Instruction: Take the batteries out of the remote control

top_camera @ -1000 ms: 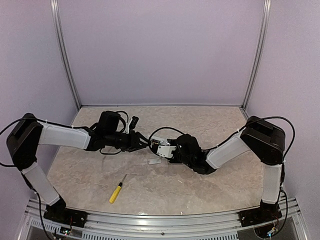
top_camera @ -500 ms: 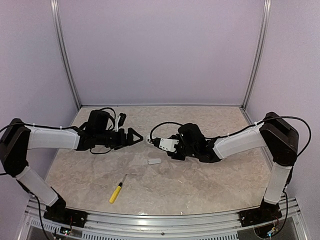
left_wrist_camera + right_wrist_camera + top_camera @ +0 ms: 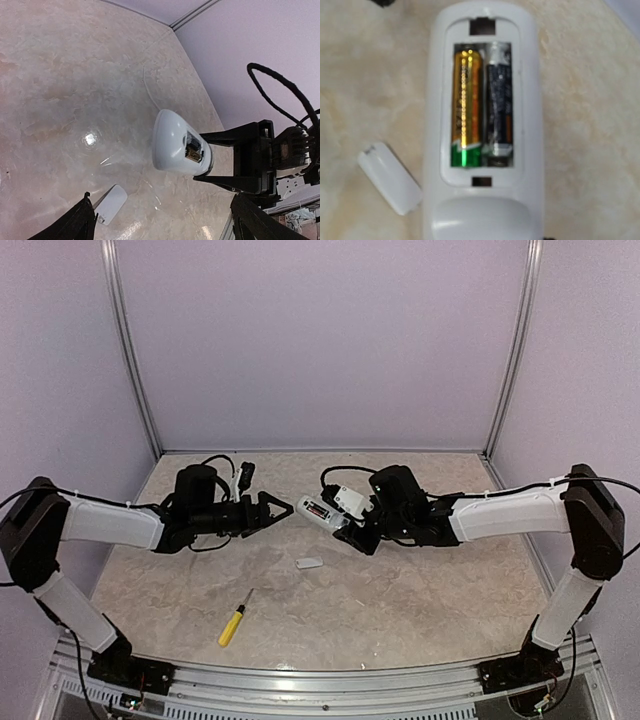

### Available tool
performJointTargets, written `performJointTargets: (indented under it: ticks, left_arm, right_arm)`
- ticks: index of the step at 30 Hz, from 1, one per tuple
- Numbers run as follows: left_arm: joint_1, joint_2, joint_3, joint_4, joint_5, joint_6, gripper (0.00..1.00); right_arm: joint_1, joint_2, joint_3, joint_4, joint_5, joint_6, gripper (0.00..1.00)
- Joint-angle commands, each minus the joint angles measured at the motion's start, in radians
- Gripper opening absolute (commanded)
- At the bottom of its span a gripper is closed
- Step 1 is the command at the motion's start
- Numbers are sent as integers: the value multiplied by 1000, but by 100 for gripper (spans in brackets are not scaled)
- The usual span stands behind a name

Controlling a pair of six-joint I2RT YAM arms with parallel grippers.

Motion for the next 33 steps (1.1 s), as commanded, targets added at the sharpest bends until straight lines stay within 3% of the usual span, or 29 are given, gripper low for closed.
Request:
performJointTargets:
  ticks: [1,7,13,16,19,22,28,33]
  left_arm:
    - [-23,47,47,204,40,-100,90]
    - [-41,114,135,186,38,-113,83]
    - [-26,116,125,93,33,-103,79]
    - [-26,62,101,-105,-29,11,78]
    - [-64,-28,120,-416,-175,139,77]
    - [-95,-90,112,-628,-273,170,76]
    - [-181,-216,43,-891,-400,133,75]
    - [-237,-316,-13,-972,-418,80,76]
  right_arm:
    - [25,-16,53,-29,-9,235,0]
    - [41,-20,73,15,-24,359,0]
    - [52,-38,59,-86,-13,314,0]
    - [52,-80,15,-151,-54,225,1]
    - [57,-110,-20,-226,-161,102,2]
    - [60,-121,-53,-259,-227,13,2]
    - [63,-60,-47,-326,-321,-167,1]
    - [63,23,-18,-372,-330,-280,0]
